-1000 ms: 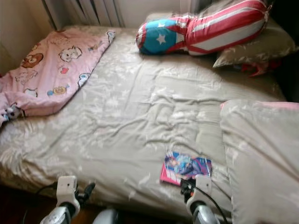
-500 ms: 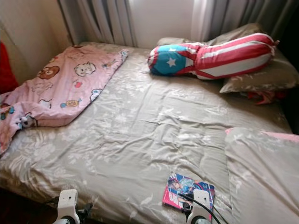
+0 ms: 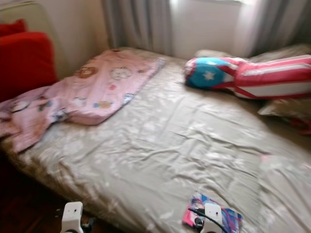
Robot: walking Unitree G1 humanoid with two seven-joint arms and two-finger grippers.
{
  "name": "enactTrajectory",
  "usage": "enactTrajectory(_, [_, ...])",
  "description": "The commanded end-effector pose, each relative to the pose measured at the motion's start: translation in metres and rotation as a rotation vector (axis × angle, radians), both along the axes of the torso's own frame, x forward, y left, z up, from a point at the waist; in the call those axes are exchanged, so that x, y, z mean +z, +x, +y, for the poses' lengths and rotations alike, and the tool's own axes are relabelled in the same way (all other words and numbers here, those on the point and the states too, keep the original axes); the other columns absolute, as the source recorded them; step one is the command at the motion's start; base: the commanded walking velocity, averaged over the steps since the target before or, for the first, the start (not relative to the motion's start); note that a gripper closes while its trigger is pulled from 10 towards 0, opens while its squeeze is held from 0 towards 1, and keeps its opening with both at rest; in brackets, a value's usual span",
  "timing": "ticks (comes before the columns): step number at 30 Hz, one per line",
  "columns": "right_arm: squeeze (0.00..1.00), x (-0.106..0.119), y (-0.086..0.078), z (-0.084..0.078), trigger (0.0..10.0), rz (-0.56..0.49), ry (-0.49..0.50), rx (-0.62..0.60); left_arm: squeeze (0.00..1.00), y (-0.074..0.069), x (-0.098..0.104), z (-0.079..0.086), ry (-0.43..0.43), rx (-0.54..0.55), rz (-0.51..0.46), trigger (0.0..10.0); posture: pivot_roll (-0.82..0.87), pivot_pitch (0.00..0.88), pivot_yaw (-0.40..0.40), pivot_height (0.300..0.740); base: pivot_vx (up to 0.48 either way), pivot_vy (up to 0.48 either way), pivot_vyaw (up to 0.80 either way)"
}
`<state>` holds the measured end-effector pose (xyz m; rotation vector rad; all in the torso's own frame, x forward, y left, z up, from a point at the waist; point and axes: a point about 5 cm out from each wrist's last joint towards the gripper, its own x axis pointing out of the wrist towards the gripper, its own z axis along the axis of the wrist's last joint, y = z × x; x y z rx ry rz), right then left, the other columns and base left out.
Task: Clean up the room
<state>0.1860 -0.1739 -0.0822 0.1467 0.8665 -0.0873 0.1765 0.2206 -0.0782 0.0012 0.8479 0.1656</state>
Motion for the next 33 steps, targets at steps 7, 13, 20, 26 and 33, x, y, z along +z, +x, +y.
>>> enactTrajectory(7, [0.00,-0.007,-0.016,-0.010,10.0,0.050,-0.009,-0.043,0.00,0.006,0.003,-0.003,0.007,-0.012,-0.024,10.0,0.00,0.000,0.011,0.740,0.000,0.480,0.00])
enactTrajectory(13, [0.00,-0.007,-0.017,-0.008,10.0,0.052,-0.003,-0.053,0.00,0.001,0.001,0.000,0.012,-0.014,-0.010,10.0,0.00,0.000,0.019,0.740,0.000,0.480,0.00])
enactTrajectory(20, [0.00,-0.009,-0.020,-0.008,10.0,0.060,0.000,-0.057,0.00,-0.003,0.000,0.004,0.017,-0.014,0.002,10.0,0.00,0.000,0.022,0.740,0.000,0.480,0.00])
enactTrajectory(26, [0.00,-0.010,-0.022,-0.007,10.0,0.064,0.001,-0.054,0.00,-0.006,-0.001,0.006,0.019,-0.015,0.013,10.0,0.00,0.006,0.023,0.740,0.000,0.480,0.00])
enactTrajectory(33, [0.00,-0.010,-0.022,-0.006,10.0,0.066,0.001,-0.051,0.00,-0.008,-0.002,0.008,0.020,-0.013,0.018,10.0,0.01,0.004,0.022,0.740,0.000,0.480,0.00])
